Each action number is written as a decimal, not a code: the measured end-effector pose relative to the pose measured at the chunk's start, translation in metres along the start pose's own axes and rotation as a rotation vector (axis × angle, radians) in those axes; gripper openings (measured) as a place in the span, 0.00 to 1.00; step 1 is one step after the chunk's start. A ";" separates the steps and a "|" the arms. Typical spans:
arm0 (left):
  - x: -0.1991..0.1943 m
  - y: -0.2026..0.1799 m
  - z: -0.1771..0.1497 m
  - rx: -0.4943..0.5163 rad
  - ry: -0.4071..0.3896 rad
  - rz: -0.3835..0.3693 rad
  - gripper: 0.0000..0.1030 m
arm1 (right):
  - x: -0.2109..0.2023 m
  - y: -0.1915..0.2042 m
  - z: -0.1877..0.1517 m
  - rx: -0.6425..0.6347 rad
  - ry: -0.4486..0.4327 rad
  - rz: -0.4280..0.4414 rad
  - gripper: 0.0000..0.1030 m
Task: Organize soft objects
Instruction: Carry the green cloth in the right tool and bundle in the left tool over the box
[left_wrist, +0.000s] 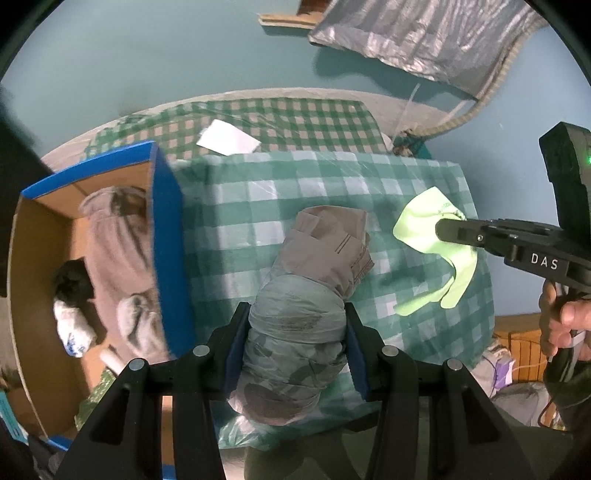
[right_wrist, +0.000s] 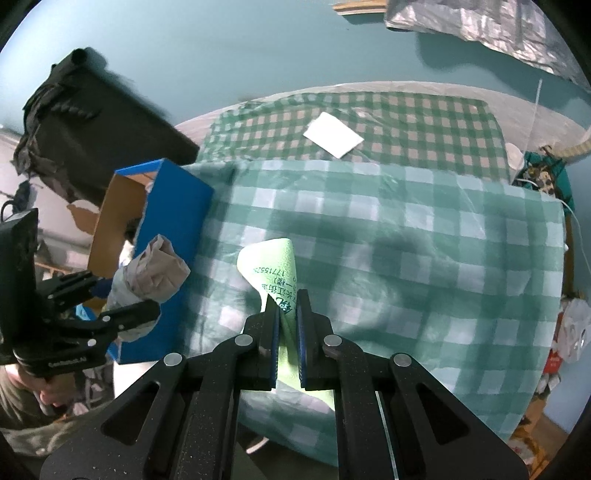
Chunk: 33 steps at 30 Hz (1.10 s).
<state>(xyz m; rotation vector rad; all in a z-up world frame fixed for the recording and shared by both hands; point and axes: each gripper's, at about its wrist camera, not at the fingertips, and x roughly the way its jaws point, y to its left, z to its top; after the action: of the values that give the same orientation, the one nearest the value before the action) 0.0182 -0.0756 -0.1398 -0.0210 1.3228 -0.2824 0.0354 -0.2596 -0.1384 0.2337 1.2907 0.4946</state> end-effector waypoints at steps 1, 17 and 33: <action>-0.003 0.003 -0.001 -0.008 -0.006 0.002 0.47 | 0.001 0.005 0.002 -0.008 0.002 0.004 0.07; -0.035 0.069 -0.027 -0.179 -0.051 0.050 0.47 | 0.024 0.078 0.027 -0.145 0.050 0.062 0.07; -0.057 0.136 -0.053 -0.332 -0.088 0.098 0.47 | 0.052 0.155 0.060 -0.295 0.091 0.120 0.07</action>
<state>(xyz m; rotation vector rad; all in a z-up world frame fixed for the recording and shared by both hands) -0.0192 0.0761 -0.1226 -0.2451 1.2668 0.0231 0.0689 -0.0933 -0.0993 0.0415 1.2790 0.7977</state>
